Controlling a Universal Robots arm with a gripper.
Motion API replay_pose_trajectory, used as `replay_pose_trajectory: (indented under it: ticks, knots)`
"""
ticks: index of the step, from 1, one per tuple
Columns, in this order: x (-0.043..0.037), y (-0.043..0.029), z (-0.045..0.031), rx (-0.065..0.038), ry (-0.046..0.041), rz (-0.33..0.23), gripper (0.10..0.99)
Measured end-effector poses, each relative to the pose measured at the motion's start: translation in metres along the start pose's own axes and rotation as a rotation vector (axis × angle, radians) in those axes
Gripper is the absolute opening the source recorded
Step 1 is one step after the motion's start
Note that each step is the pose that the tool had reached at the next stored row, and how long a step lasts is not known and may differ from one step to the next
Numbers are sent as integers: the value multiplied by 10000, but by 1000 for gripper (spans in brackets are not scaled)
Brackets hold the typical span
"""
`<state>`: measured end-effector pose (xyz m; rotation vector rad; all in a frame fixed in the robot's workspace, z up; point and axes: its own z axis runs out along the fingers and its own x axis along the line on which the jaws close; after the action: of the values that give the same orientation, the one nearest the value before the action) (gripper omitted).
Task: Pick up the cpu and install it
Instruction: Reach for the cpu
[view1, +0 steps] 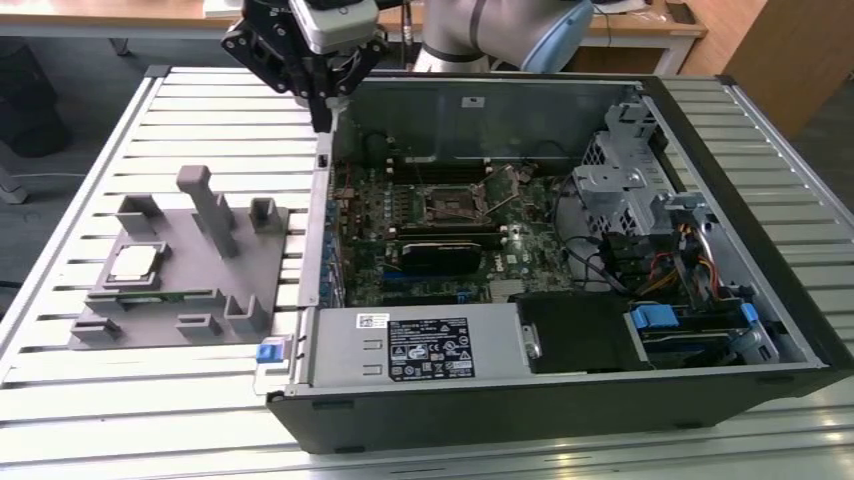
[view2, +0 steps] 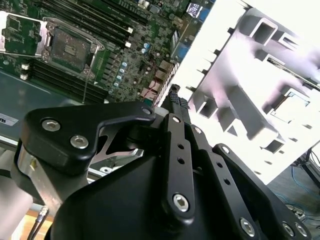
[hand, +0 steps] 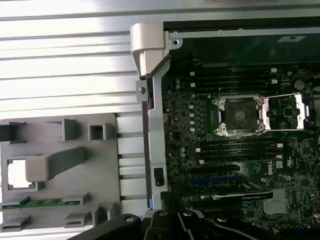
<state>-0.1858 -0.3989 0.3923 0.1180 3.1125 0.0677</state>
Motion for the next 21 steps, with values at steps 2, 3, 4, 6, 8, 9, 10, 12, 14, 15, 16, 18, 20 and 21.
replay_pose_trajectory:
  ticks: [2, 3, 4, 6, 8, 9, 10, 12, 14, 15, 16, 18, 20, 21]
  knots:
    - [39, -3, -1, 1, 0, 0, 106]
    - [60, -5, -1, 0, -1, 0, 106]
    - [82, -6, -2, 0, -1, 0, 106]
    - [131, -10, -3, 0, 0, -1, 106]
    - [188, -14, -4, 1, 0, 1, 106]
    - [218, -16, -5, 1, 0, 1, 106]
    - [248, -18, -5, 1, 0, 0, 106]
    - [309, -23, -5, 0, 0, -1, 106]
    - [366, -27, -5, 1, 0, 0, 106]
    - [393, -29, -4, 0, 0, 1, 106]
    - [419, -31, -4, 0, 1, 1, 106]
    - [472, -35, -3, 2, 4, 0, 106]
    - [524, -39, -1, 1, 5, -1, 106]
    - [553, -41, 0, 1, 6, 0, 106]
